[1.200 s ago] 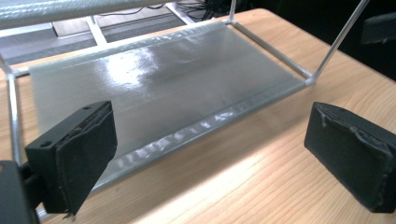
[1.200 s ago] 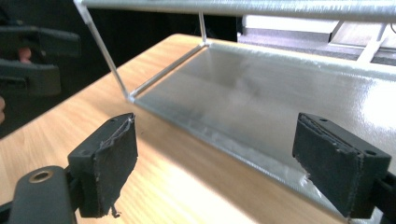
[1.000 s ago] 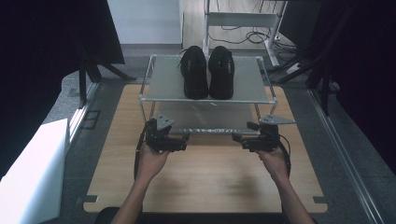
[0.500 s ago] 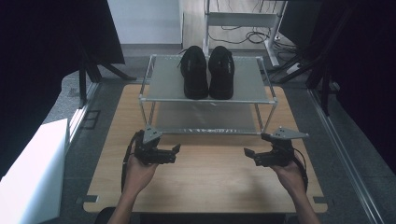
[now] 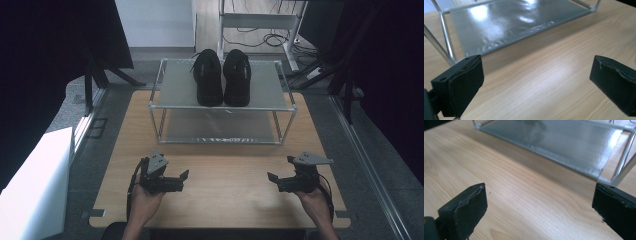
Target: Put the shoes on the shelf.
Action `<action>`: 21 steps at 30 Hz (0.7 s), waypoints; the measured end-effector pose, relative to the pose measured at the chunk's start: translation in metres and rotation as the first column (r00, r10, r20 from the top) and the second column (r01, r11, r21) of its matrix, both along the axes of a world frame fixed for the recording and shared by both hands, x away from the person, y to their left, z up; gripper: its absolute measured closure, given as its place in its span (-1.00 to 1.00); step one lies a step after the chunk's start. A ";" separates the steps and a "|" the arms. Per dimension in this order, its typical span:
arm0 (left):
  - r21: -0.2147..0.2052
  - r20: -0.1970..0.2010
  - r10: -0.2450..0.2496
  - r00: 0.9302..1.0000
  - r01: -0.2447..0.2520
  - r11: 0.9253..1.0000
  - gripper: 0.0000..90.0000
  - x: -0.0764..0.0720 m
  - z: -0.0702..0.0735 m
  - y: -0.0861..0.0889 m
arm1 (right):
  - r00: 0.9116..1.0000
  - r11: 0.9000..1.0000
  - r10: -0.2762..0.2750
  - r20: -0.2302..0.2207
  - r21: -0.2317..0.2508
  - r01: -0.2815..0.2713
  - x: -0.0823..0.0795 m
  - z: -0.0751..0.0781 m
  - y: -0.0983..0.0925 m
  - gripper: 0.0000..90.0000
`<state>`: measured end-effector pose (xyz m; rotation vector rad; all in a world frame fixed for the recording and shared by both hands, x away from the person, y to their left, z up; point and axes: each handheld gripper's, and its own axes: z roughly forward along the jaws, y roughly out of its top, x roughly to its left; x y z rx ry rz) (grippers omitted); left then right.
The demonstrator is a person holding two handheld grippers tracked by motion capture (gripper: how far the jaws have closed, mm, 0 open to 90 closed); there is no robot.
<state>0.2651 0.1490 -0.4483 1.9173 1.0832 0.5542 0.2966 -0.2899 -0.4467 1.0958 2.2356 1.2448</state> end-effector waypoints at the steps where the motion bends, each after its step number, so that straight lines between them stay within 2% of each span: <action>1: 0.001 -0.003 0.001 1.000 -0.001 1.000 -1.00 -0.001 -0.003 0.000 | 1.000 1.000 -0.002 -0.007 -0.008 0.002 -0.001 -0.004 -0.001 -1.00; 8: 0.024 -0.041 0.006 0.999 -0.005 1.000 -1.00 -0.005 -0.025 -0.004 | 0.999 0.999 -0.009 -0.047 -0.042 0.007 -0.006 -0.029 -0.001 -1.00; 15: 0.106 -0.096 0.002 0.995 0.008 0.994 -1.00 -0.005 -0.047 -0.010 | 0.997 0.995 0.003 -0.075 -0.104 -0.011 -0.005 -0.048 0.003 -1.00; 21: 0.163 -0.155 0.003 0.988 0.023 0.986 -1.00 -0.001 -0.060 -0.015 | 0.993 0.988 0.025 -0.118 -0.151 -0.042 -0.003 -0.060 0.007 -1.00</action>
